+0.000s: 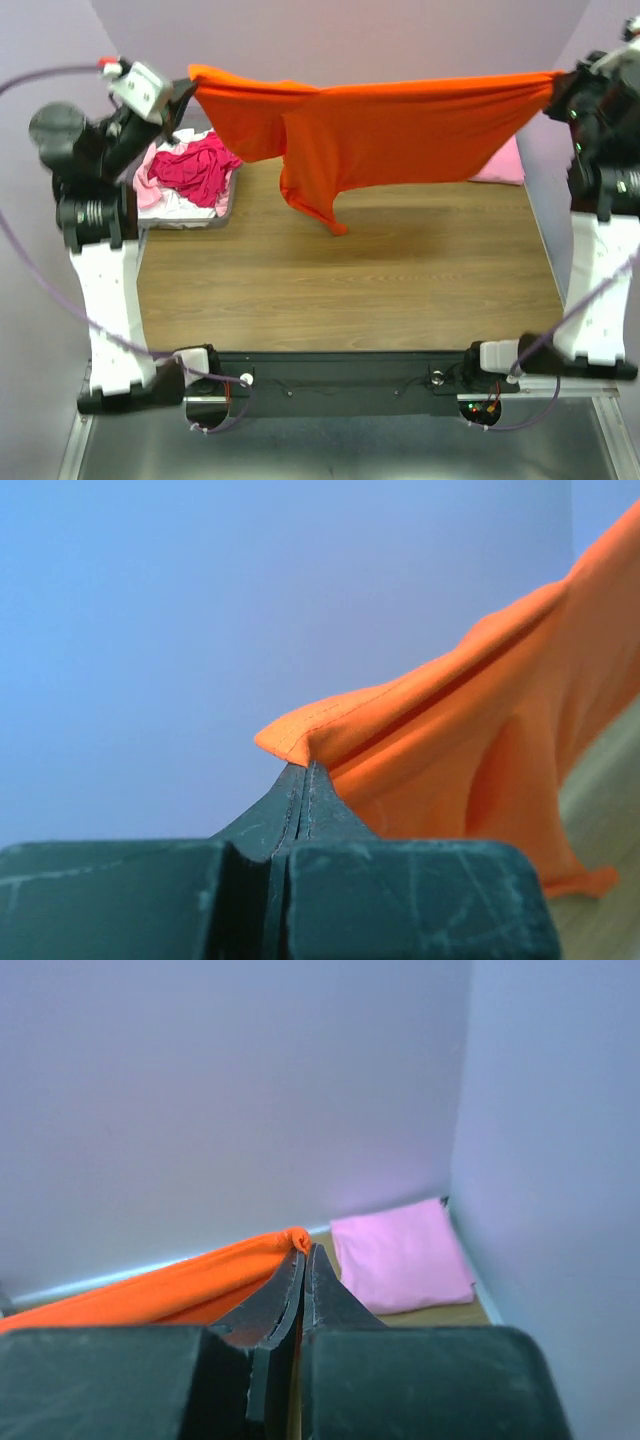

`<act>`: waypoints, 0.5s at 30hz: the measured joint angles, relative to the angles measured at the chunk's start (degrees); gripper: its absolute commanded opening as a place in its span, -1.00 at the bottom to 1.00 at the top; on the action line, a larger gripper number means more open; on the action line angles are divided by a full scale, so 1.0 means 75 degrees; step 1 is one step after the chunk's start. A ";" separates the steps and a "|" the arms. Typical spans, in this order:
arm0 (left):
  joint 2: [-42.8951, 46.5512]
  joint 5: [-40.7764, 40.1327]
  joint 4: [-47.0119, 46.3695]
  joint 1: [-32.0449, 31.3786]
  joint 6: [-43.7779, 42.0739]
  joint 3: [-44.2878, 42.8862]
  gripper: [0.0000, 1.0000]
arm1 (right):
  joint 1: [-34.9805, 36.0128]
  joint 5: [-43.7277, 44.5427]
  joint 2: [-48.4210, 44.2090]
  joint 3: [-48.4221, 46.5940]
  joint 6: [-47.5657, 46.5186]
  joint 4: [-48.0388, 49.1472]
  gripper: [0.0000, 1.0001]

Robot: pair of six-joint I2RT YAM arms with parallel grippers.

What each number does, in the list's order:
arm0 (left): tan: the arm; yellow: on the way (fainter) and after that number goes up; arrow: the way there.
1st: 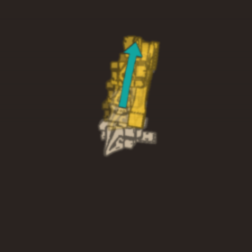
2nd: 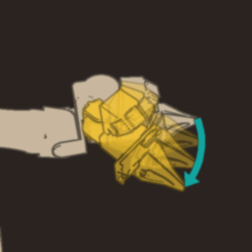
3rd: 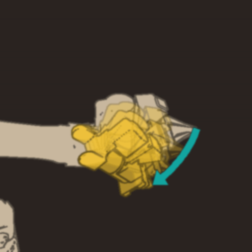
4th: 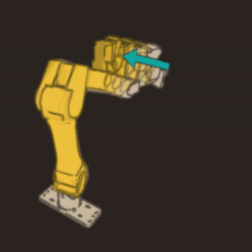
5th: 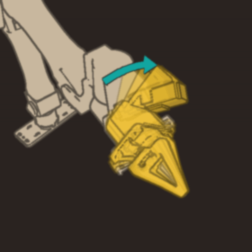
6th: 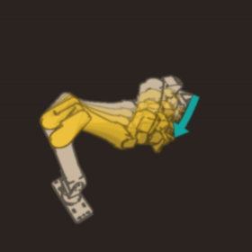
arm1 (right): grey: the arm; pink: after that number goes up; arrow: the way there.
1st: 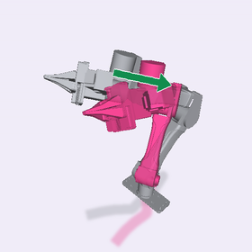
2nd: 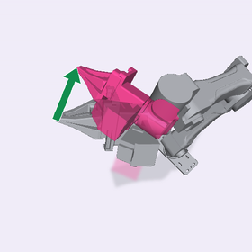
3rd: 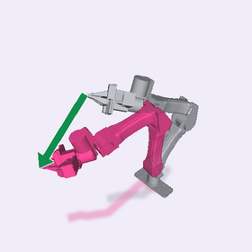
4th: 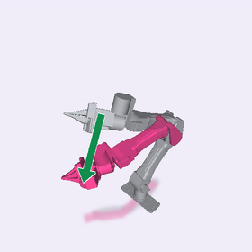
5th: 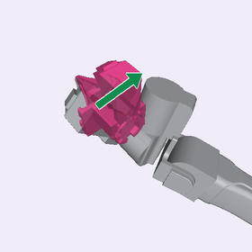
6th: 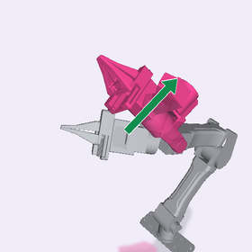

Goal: Fold and stack the t-shirts

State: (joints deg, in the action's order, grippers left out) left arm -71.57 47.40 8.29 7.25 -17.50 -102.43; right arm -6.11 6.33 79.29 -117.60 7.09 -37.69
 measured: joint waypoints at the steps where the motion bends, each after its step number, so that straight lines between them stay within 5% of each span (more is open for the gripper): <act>1: 0.0551 -0.0029 -0.0242 0.0000 -0.0012 0.0388 -1.00 | -0.0012 0.0096 -0.0385 0.0230 -0.0041 0.0137 -0.99; 9: 0.2608 -0.0545 -0.0793 0.0003 -0.0015 0.1195 -1.00 | -0.0090 0.0694 -0.3031 0.1014 -0.0595 0.0697 -0.99; 15: 0.2804 -0.1192 -0.0656 0.0017 -0.0003 0.0099 -1.00 | -0.0093 0.0901 -0.3005 -0.0058 -0.1093 0.0886 -0.99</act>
State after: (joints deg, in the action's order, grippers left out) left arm -50.54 38.46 3.38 7.38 -17.52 -101.69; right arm -6.81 13.08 56.75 -118.04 -1.10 -31.05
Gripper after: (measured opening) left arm 0.025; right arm 0.016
